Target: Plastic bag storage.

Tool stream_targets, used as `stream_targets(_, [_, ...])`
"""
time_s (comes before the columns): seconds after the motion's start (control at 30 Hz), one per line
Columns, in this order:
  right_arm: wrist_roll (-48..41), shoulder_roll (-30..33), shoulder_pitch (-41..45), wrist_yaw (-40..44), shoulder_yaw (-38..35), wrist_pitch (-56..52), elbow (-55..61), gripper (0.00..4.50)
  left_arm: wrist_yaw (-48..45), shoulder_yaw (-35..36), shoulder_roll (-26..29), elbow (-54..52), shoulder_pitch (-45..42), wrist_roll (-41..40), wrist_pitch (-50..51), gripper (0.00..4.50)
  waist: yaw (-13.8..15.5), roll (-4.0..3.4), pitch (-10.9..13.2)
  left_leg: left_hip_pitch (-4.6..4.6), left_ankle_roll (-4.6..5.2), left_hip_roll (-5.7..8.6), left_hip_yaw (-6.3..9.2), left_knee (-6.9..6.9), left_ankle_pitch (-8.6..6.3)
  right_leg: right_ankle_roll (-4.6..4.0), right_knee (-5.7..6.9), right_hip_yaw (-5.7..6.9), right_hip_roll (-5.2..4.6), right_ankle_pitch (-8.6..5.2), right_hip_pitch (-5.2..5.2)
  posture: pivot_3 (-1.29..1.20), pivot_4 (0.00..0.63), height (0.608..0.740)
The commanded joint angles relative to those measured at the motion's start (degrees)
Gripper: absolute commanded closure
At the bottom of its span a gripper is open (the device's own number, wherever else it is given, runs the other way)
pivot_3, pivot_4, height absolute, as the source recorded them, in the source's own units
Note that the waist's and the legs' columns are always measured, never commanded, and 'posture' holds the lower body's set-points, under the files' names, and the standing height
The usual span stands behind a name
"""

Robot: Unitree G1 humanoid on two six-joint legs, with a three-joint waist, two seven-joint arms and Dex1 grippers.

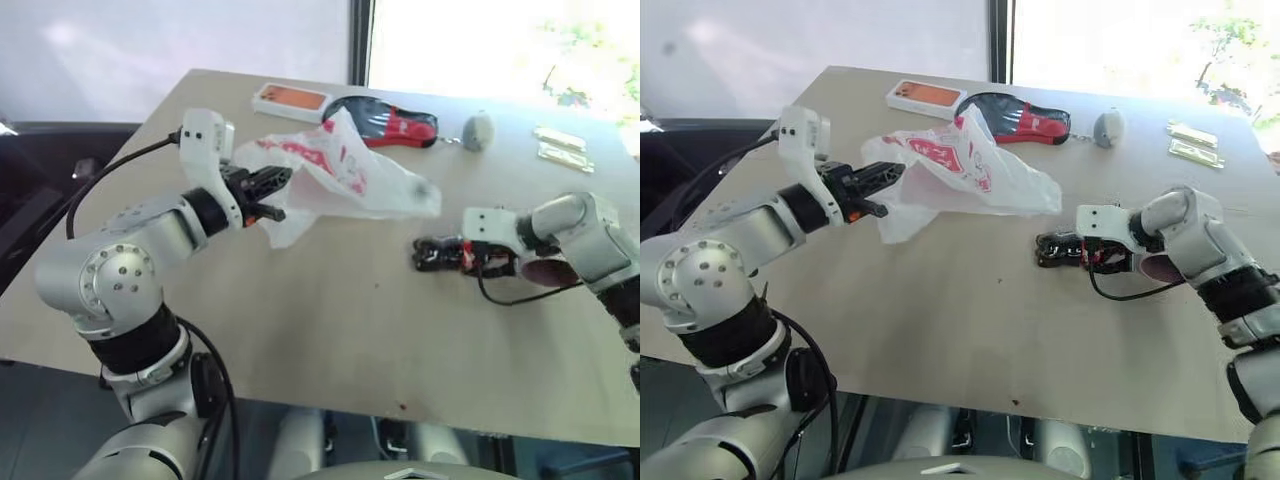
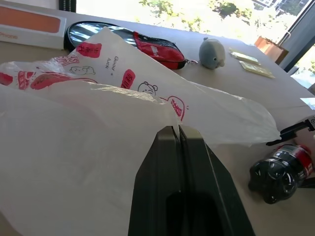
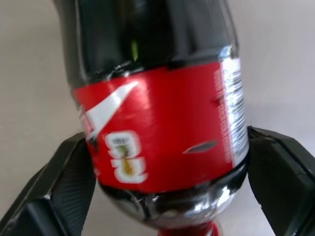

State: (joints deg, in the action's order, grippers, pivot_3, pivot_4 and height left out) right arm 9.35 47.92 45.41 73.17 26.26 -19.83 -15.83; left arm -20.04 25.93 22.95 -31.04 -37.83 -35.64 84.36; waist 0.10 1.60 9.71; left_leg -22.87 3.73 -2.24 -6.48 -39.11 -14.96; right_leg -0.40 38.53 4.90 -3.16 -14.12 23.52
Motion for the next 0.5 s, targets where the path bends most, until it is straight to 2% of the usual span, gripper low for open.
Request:
stream_targets(0.03, [-1.1,-1.8,0.5,2.2,-0.8,-3.0,-1.0,1.39,-0.6,-1.4,2.6,-5.6,3.3,0.0,-5.3,4.5,-0.1,0.0,0.0,0.0,0.0,0.0,0.0,0.0,0.0,0.0,0.0,0.0,0.0,0.0,0.0,0.0,0.15,0.74])
stream_targets(0.17, [-10.7,0.1,-3.4,5.0,-8.9,-16.9,13.6,1.39,-2.0,-8.1,9.5,-10.4,11.5,3.9,-13.8,4.5,-0.6,-0.1,0.1,-0.01,-0.02,0.01,0.01,0.06,-0.01,-0.02,-0.01,0.01,-0.06,0.01,0.02,0.0,0.15,0.74])
stream_targets(0.23, [-15.2,1.0,-7.0,4.5,-12.4,-24.3,23.7,1.39,-1.9,-8.5,9.5,-11.1,13.4,3.7,-16.6,4.5,-0.3,-0.29,0.2,-0.05,-0.02,0.01,0.03,0.18,-0.01,-0.04,-0.03,0.04,-0.11,0.01,0.07,0.0,0.15,0.74])
stream_targets(0.3, [-18.8,-0.9,-9.4,0.9,-15.2,-33.2,32.4,1.39,-1.6,-9.3,8.7,-11.1,14.9,5.1,-22.1,4.5,-0.2,-0.32,0.2,-0.13,-0.03,0.01,0.07,0.18,-0.01,-0.04,-0.04,0.09,-0.13,0.0,0.15,0.0,0.15,0.74])
stream_targets(0.4, [-22.2,-8.8,-8.4,-7.3,-15.6,-47.2,40.9,1.39,-0.6,-11.8,8.7,-10.7,16.2,6.7,-24.8,4.5,-0.7,-0.32,0.2,-0.1,-0.03,0.01,0.06,0.17,-0.02,-0.04,-0.03,0.09,-0.18,0.01,0.14,0.0,0.15,0.74])
stream_targets(0.5, [-22.0,-19.0,-4.4,-16.4,-13.7,-56.0,39.9,1.39,-0.8,-12.5,7.2,-12.9,17.2,4.2,-25.1,4.5,-0.8,-0.36,0.2,-0.04,-0.09,0.01,0.04,0.2,-0.03,-0.05,0.04,0.08,-0.19,0.02,0.14,0.0,0.15,0.74])
